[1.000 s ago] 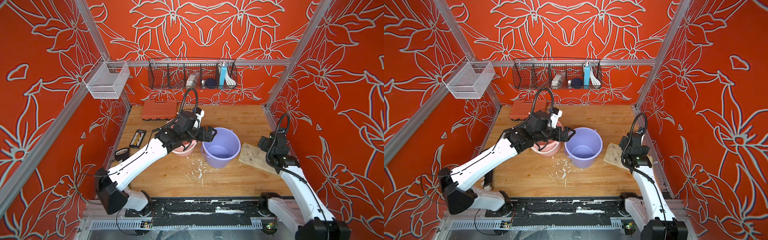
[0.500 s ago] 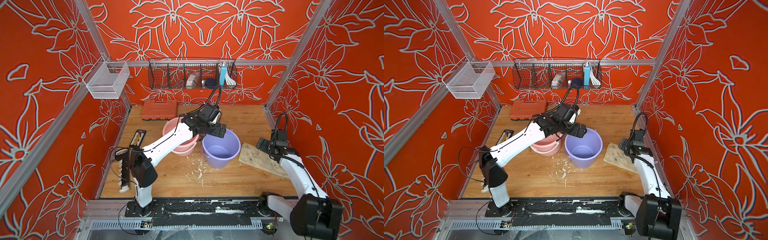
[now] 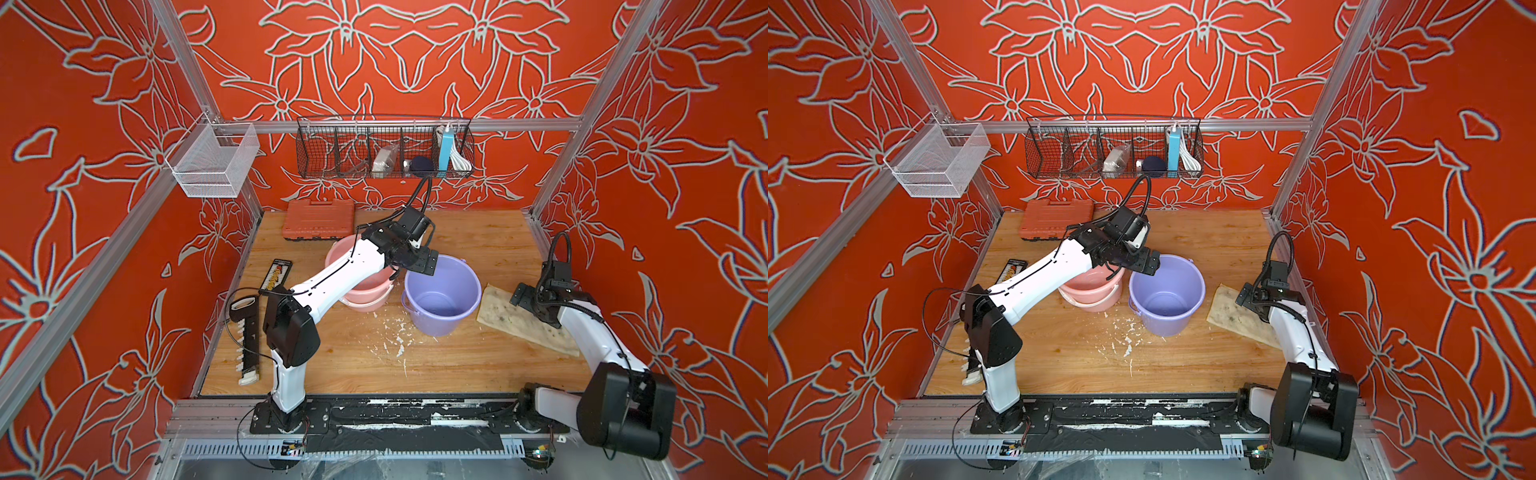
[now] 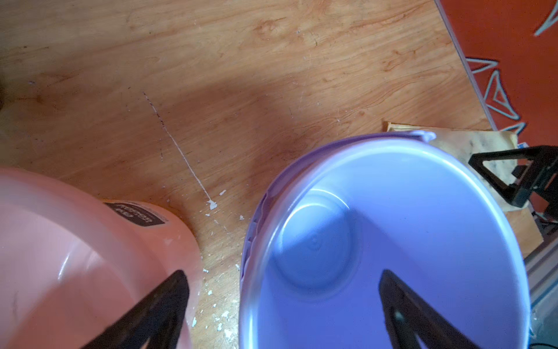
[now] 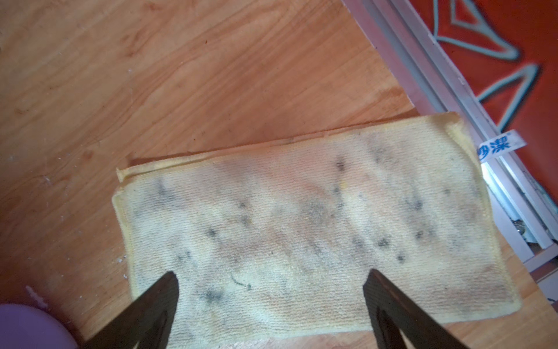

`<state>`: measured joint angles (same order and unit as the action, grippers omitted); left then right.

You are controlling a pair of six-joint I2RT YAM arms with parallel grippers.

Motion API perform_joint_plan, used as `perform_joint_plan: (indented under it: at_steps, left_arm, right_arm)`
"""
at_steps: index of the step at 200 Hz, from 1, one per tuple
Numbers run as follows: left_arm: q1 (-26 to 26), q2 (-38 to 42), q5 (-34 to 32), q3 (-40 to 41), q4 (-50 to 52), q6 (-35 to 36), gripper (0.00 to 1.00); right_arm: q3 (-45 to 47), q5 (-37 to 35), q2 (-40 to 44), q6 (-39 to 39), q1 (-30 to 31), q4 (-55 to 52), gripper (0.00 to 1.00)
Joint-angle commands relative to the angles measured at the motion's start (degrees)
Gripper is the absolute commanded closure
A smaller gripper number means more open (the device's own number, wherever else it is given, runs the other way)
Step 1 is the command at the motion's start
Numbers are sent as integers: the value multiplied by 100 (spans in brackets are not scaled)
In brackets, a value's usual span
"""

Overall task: Wipe the inside of the bucket with a cloth
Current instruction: Pick up the cleaning item at the center of the board.

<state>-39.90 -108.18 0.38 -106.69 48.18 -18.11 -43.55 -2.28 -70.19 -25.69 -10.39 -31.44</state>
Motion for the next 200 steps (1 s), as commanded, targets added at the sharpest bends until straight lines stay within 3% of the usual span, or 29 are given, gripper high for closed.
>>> perform_joint_plan:
  at_steps: [1, 75, 144, 200]
  left_arm:
    - [-27, -117, 120, 102, 174, 2, 7]
    - [-26, -316, 264, 219, 276, -77, 25]
    - [-27, -382, 291, 259, 306, -153, 52]
    - [-27, -356, 297, 136, 479, -161, 63]
  right_arm:
    - [-143, 63, -189, -129, -59, -168, 3]
    - [-116, -62, -497, -108, -281, -229, 3]
    - [-211, -26, -880, 82, -607, -266, 3]
    - [-295, -88, -1069, 171, -685, -279, 3]
